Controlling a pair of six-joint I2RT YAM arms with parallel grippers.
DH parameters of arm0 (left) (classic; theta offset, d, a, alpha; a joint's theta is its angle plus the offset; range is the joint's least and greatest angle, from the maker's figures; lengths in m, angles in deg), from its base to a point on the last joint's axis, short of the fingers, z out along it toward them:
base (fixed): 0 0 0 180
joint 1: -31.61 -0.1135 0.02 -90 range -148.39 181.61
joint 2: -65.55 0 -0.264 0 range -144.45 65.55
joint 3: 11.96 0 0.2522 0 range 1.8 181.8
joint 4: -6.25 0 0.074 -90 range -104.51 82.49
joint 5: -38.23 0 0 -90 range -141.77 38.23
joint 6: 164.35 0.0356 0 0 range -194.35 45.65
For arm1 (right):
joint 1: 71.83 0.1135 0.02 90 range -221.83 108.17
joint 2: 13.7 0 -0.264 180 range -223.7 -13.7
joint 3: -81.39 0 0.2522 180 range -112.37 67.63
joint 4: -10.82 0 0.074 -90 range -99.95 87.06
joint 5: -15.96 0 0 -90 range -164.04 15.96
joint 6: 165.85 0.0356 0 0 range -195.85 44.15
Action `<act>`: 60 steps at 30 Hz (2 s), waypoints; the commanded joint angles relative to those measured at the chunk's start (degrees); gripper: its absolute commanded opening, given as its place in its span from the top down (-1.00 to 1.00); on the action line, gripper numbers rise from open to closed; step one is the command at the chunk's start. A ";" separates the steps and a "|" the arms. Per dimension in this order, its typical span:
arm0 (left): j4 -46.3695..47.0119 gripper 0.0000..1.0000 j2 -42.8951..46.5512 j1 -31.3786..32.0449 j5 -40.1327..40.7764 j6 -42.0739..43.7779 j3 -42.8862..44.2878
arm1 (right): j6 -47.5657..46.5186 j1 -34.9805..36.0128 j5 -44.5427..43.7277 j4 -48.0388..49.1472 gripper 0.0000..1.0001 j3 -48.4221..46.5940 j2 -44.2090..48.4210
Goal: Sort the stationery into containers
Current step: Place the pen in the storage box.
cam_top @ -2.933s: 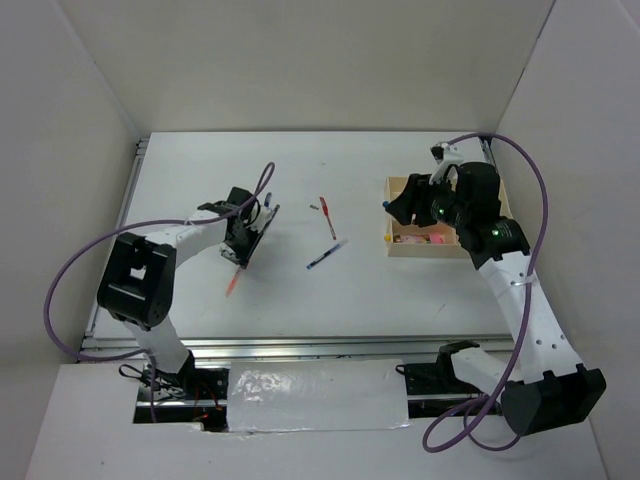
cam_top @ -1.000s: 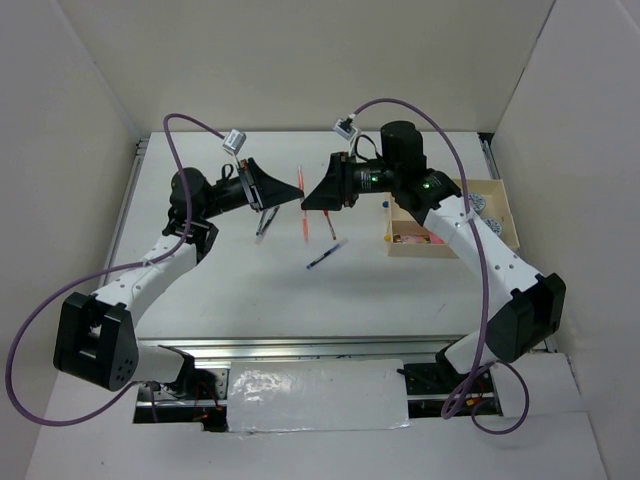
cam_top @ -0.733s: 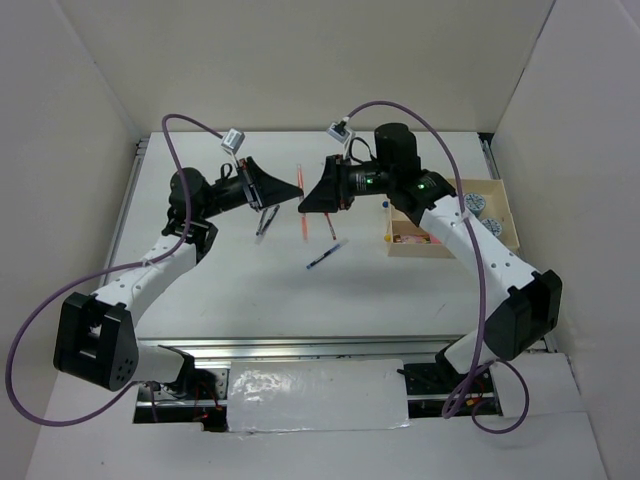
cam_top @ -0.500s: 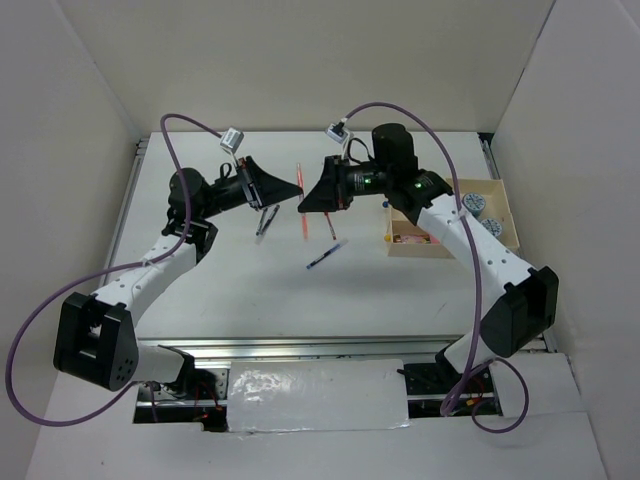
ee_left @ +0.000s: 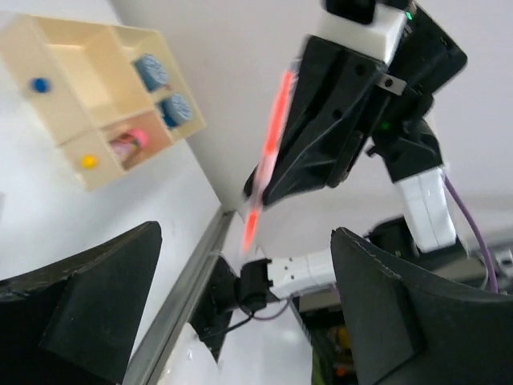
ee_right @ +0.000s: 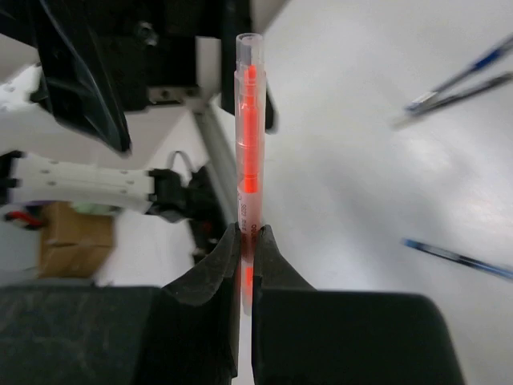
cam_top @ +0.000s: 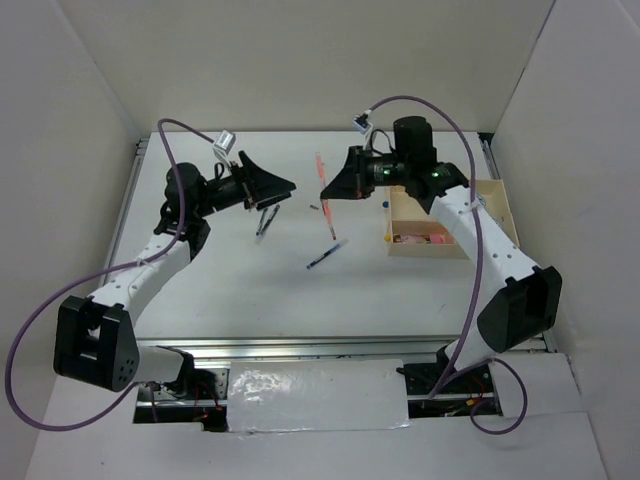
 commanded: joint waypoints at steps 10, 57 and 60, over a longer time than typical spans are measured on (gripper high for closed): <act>-45.35 -0.99 -6.45 -12.09 5.24 42.18 20.22 | -68.06 -19.90 -36.14 -17.36 1.00 -1.96 -2.59; -61.71 0.08 -43.71 -0.66 46.89 63.55 47.55 | -81.58 -18.67 -53.05 -17.52 0.14 -11.97 -33.71; -62.23 0.12 -47.40 0.21 48.81 63.82 51.24 | -79.64 -18.85 -52.17 -19.11 0.09 -13.20 -32.93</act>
